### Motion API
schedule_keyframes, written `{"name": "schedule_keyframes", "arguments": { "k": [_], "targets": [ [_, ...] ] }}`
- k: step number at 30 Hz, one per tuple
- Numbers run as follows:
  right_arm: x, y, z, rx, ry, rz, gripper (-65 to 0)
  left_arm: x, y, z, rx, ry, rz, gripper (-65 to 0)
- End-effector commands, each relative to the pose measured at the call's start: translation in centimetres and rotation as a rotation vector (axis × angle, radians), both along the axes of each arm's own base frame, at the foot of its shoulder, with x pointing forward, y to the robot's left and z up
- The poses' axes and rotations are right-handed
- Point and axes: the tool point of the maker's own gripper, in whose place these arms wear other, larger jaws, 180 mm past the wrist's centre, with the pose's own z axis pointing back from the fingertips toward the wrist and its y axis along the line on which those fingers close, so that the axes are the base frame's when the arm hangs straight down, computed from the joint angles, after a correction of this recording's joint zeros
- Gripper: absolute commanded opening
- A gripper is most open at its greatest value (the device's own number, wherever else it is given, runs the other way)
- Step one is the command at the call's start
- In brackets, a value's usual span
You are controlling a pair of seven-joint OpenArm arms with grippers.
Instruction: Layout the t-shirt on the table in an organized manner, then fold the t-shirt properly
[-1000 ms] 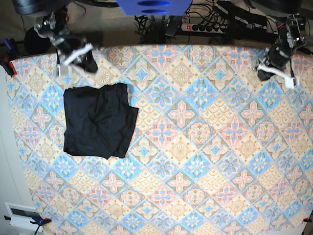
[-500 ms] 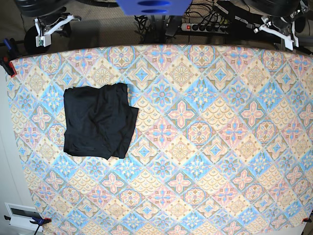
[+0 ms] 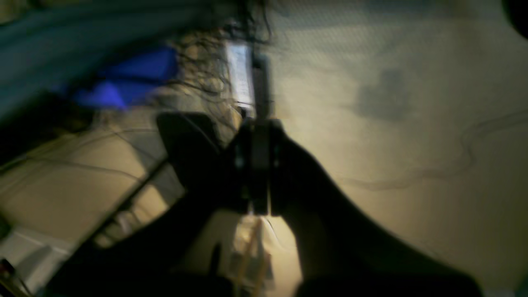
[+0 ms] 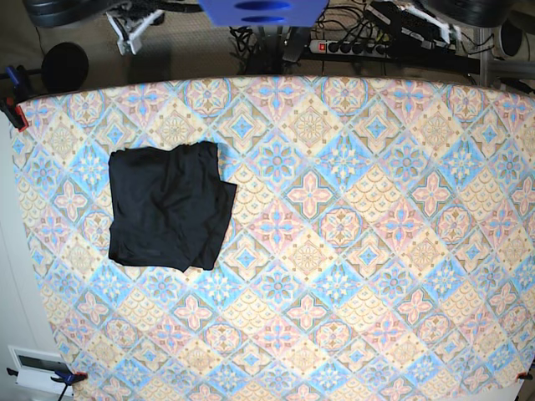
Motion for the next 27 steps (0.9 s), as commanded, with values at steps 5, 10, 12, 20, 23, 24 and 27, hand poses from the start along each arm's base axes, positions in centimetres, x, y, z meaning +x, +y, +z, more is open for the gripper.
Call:
{"name": "schedule_keyframes", "arguments": {
  "k": [5, 10, 12, 20, 23, 24, 27],
  "targets": [
    [-0.9, 1.0, -3.6, 0.014, 0.037, 0.023, -65.0, 0.8, -3.4, -4.7, -0.024, 0.004, -0.115, -65.0],
    [-1.1, 0.5, -7.3, -0.033, 0.054, 0.063, -65.0, 1.6, -6.7, -8.3, -0.029, 0.001, -0.229, -65.0],
    [-1.3, 0.5, -8.6, -0.034, 0.051, 0.038, -65.0, 2.3, -8.2, -9.1, -0.031, -0.025, -0.306, -65.0],
    [-1.8, 0.9, -11.4, -0.024, 0.033, -0.115, -65.0, 4.5, -14.7, -10.7, -0.088, -0.084, -0.495, -64.9],
    [-1.4, 0.8, -11.6, -0.032, 0.008, -0.143, -65.0, 5.4, -16.2, -10.7, -0.106, -0.100, -0.513, -64.9],
    [-1.2, 0.6, -11.8, -0.048, 0.005, -0.149, -65.0, 5.6, -16.6, -10.7, -0.111, -0.105, -0.511, -64.9],
    [-1.6, -1.8, -12.1, -0.187, 0.024, -0.163, -65.0, 6.1, -17.4, -10.7, -0.122, -0.116, -0.507, -64.9]
  ]
}}
